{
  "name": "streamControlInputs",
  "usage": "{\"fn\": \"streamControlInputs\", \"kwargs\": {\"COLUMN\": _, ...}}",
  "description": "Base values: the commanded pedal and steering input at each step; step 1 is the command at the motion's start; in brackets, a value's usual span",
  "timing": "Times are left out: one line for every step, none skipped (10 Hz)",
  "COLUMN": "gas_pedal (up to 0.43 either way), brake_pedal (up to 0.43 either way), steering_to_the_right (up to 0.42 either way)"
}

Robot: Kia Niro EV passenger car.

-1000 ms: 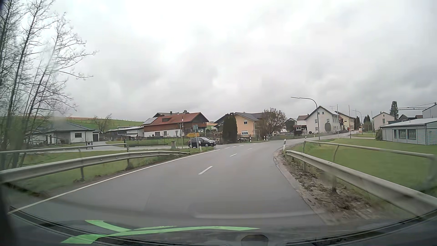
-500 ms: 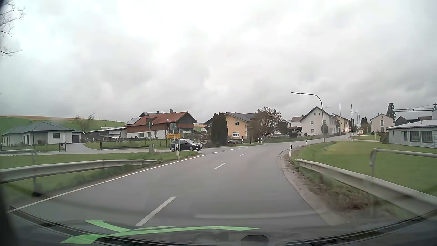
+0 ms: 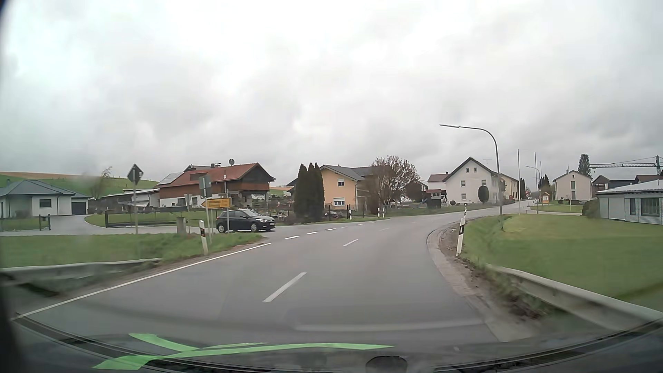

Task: Follow the waypoints while adhering to traffic rules and regulations

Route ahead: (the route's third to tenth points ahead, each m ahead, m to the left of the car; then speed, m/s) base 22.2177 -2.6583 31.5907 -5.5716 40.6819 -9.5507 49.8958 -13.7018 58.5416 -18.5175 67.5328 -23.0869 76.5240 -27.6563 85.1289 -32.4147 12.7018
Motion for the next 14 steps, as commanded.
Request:
{"fn": "streamControlInputs", "kwargs": {"gas_pedal": 0.047, "brake_pedal": 0.0, "steering_to_the_right": 0.04}}
{"fn": "streamControlInputs", "kwargs": {"gas_pedal": 0.047, "brake_pedal": 0.0, "steering_to_the_right": 0.04}}
{"fn": "streamControlInputs", "kwargs": {"gas_pedal": 0.047, "brake_pedal": 0.0, "steering_to_the_right": 0.041}}
{"fn": "streamControlInputs", "kwargs": {"gas_pedal": 0.047, "brake_pedal": 0.0, "steering_to_the_right": 0.044}}
{"fn": "streamControlInputs", "kwargs": {"gas_pedal": 0.047, "brake_pedal": 0.0, "steering_to_the_right": 0.048}}
{"fn": "streamControlInputs", "kwargs": {"gas_pedal": 0.039, "brake_pedal": 0.0, "steering_to_the_right": 0.052}}
{"fn": "streamControlInputs", "kwargs": {"gas_pedal": 0.039, "brake_pedal": 0.0, "steering_to_the_right": 0.054}}
{"fn": "streamControlInputs", "kwargs": {"gas_pedal": 0.039, "brake_pedal": 0.0, "steering_to_the_right": 0.054}}
{"fn": "streamControlInputs", "kwargs": {"gas_pedal": 0.047, "brake_pedal": 0.0, "steering_to_the_right": 0.054}}
{"fn": "streamControlInputs", "kwargs": {"gas_pedal": 0.047, "brake_pedal": 0.0, "steering_to_the_right": 0.054}}
{"fn": "streamControlInputs", "kwargs": {"gas_pedal": 0.047, "brake_pedal": 0.0, "steering_to_the_right": 0.053}}
{"fn": "streamControlInputs", "kwargs": {"gas_pedal": 0.047, "brake_pedal": 0.0, "steering_to_the_right": 0.053}}
{"fn": "streamControlInputs", "kwargs": {"gas_pedal": 0.047, "brake_pedal": 0.0, "steering_to_the_right": 0.054}}
{"fn": "streamControlInputs", "kwargs": {"gas_pedal": 0.047, "brake_pedal": 0.0, "steering_to_the_right": 0.054}}
